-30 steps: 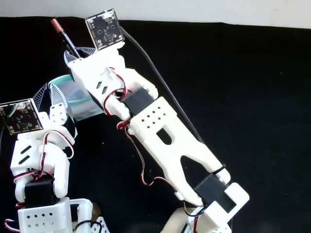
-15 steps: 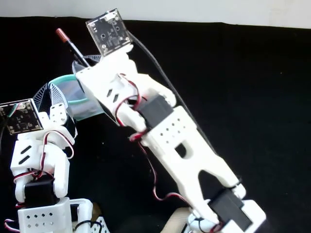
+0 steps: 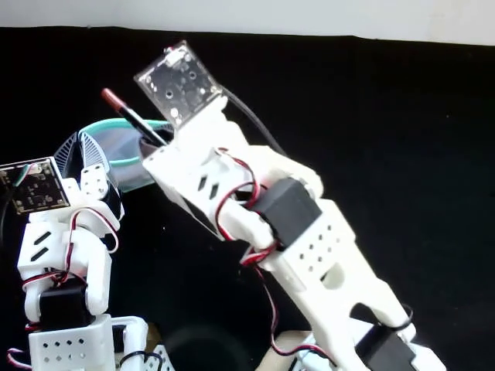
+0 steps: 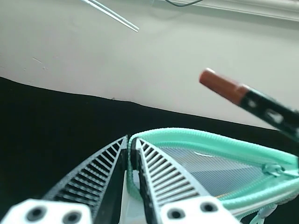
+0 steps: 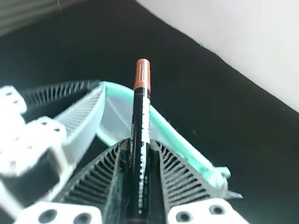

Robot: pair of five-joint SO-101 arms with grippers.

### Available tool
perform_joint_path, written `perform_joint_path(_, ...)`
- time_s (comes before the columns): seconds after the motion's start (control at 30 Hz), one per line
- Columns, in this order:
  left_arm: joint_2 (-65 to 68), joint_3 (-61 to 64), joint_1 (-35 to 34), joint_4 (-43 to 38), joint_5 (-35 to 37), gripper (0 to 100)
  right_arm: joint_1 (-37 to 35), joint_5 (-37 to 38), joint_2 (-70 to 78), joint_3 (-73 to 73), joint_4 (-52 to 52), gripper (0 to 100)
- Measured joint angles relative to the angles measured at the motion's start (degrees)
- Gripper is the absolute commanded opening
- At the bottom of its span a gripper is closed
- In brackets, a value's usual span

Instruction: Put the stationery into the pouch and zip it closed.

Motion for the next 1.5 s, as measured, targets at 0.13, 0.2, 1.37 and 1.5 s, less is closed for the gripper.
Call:
perform_joint_path(0.13,0.0,0.0,0.0,0.0,0.0,1,0.0,4.3,-1.0,0.0,4.2,0.8)
perform_joint_path(0.2,0.0,0.0,0.0,0.0,0.0,1,-0.3,6.2,-1.0,0.0,6.4,0.8)
perform_joint_path(1.37,-0.2,2.9,16.3,-0.1,0.0,1,7.2,19.6,-1.1,-5.8,27.3,0.8)
perform_joint_path(1.5,-0.2,2.9,17.0,-0.1,0.0,1,7.2,19.6,-1.1,-5.8,27.5,0.8)
